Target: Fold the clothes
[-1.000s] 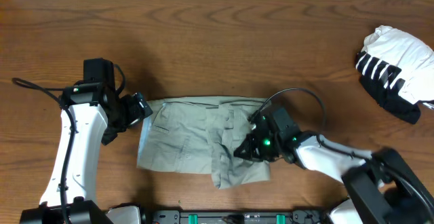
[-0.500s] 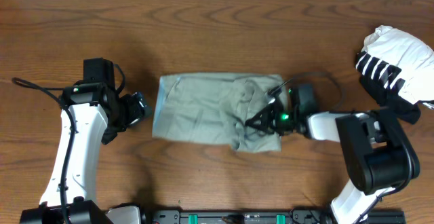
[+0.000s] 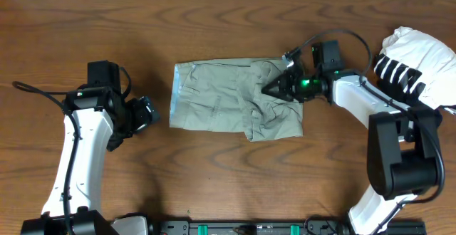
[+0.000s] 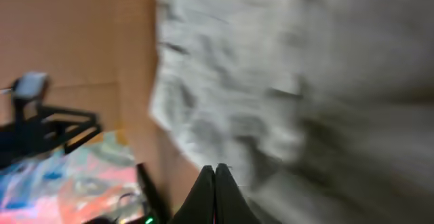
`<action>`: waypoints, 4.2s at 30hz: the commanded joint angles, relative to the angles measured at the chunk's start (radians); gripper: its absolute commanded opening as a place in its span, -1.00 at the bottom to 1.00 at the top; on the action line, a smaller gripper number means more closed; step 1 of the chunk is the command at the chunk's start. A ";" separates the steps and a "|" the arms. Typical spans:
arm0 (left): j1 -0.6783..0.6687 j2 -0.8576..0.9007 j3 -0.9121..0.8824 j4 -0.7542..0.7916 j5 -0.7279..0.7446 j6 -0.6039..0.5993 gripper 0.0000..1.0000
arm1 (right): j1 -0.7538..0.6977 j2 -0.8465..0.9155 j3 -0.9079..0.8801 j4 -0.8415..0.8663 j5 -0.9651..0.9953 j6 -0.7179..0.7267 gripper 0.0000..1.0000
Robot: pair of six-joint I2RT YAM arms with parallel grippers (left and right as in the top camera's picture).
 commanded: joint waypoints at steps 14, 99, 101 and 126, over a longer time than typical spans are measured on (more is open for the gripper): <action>0.005 0.004 0.002 0.001 -0.009 0.006 0.96 | 0.241 -0.039 -0.269 0.135 -0.063 0.040 -0.97; 0.005 0.134 0.002 0.186 0.247 0.211 0.96 | -0.015 -0.599 -0.151 -0.214 0.641 -0.012 0.59; 0.005 0.187 0.002 0.235 0.255 0.220 0.96 | -0.015 -0.627 -0.151 -0.306 0.694 -0.049 0.65; 0.002 0.475 0.002 0.531 0.565 0.276 0.96 | -0.014 -0.660 -0.151 -0.610 0.524 -0.156 0.80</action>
